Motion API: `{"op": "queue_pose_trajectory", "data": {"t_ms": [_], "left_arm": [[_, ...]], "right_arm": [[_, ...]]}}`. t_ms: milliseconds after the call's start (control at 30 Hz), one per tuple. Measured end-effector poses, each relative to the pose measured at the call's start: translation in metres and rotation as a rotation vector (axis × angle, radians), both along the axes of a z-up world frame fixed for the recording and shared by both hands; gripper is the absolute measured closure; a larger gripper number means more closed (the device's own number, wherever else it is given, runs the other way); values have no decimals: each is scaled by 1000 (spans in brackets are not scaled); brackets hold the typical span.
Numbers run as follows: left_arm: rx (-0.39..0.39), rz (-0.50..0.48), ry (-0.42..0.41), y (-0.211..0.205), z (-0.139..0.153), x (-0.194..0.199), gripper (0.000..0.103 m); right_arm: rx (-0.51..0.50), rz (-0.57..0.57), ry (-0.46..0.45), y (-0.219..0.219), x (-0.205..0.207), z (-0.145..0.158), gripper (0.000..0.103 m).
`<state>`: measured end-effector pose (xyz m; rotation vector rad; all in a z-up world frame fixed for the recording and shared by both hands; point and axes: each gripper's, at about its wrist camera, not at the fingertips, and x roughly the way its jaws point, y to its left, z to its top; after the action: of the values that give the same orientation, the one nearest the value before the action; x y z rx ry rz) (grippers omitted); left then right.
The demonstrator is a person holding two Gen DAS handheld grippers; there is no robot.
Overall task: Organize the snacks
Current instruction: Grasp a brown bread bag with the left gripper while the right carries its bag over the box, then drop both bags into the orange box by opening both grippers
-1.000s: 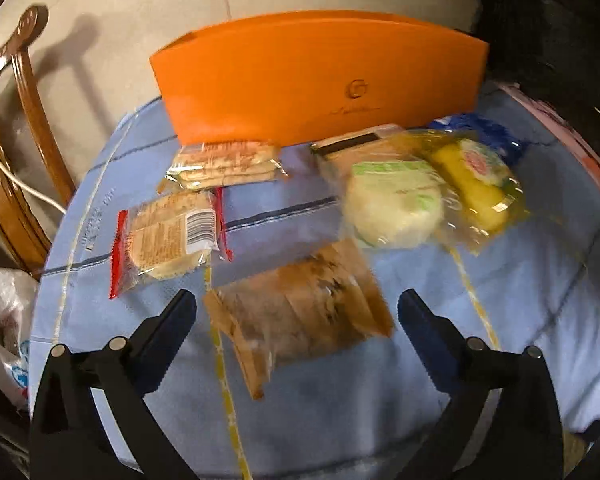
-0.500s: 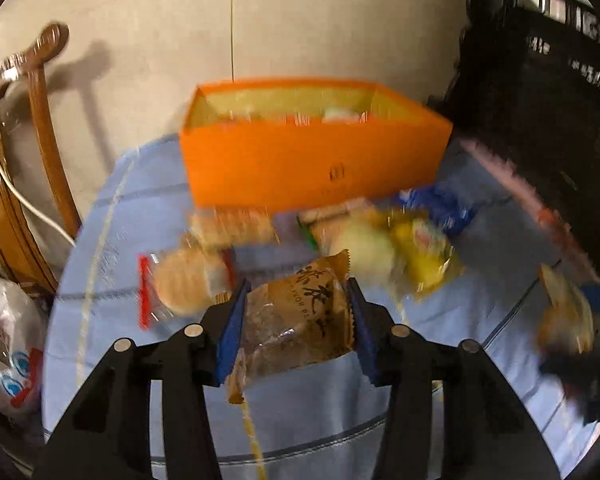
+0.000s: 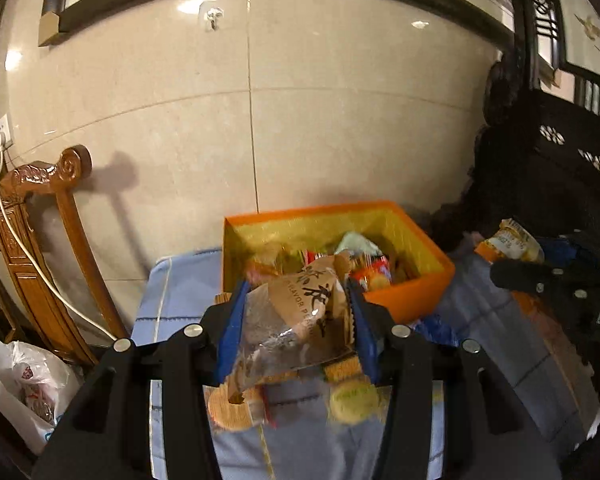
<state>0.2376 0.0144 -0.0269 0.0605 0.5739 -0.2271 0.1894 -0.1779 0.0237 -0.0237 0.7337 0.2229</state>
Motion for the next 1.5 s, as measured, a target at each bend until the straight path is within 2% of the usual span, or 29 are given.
{"op": "queue_pose_trajectory", "data": {"t_ms": [467, 500, 533, 567, 600, 633, 733, 933, 1100, 1200, 1267, 1333, 1367, 1500], "left_arm": [[43, 75, 6, -22, 16, 68, 54], [43, 73, 10, -25, 17, 76, 48], [36, 71, 23, -27, 17, 86, 41], [36, 73, 42, -29, 16, 96, 7], [48, 86, 40, -30, 15, 101, 4], [67, 105, 37, -31, 15, 107, 4], [50, 146, 42, -22, 14, 114, 4], [11, 193, 62, 8, -11, 85, 4], [-12, 155, 122, 31, -69, 29, 4], [51, 114, 199, 37, -120, 7, 4], [94, 88, 222, 37, -146, 4, 5], [125, 76, 229, 36, -160, 7, 17], [133, 75, 238, 35, -165, 10, 27], [137, 64, 261, 28, -180, 28, 27]], "right_arm": [[-20, 64, -5, -23, 96, 22, 51], [-27, 69, -4, -21, 103, 23, 49], [-35, 74, 4, -19, 115, 23, 41], [-48, 69, 25, -18, 126, 19, 34], [-71, 58, 44, -18, 136, 14, 26], [-88, 50, 42, -18, 140, 11, 25], [-88, 38, 53, -24, 146, 3, 25], [-40, 8, 91, -35, 121, -33, 25], [18, -33, 162, -31, 64, -88, 23], [-41, -27, 267, -13, 29, -148, 23], [-71, -34, 312, -3, 21, -176, 23], [-79, -53, 329, 3, 21, -190, 23], [-75, -54, 336, 7, 23, -195, 23], [-93, -65, 358, 20, 32, -209, 23]]}}
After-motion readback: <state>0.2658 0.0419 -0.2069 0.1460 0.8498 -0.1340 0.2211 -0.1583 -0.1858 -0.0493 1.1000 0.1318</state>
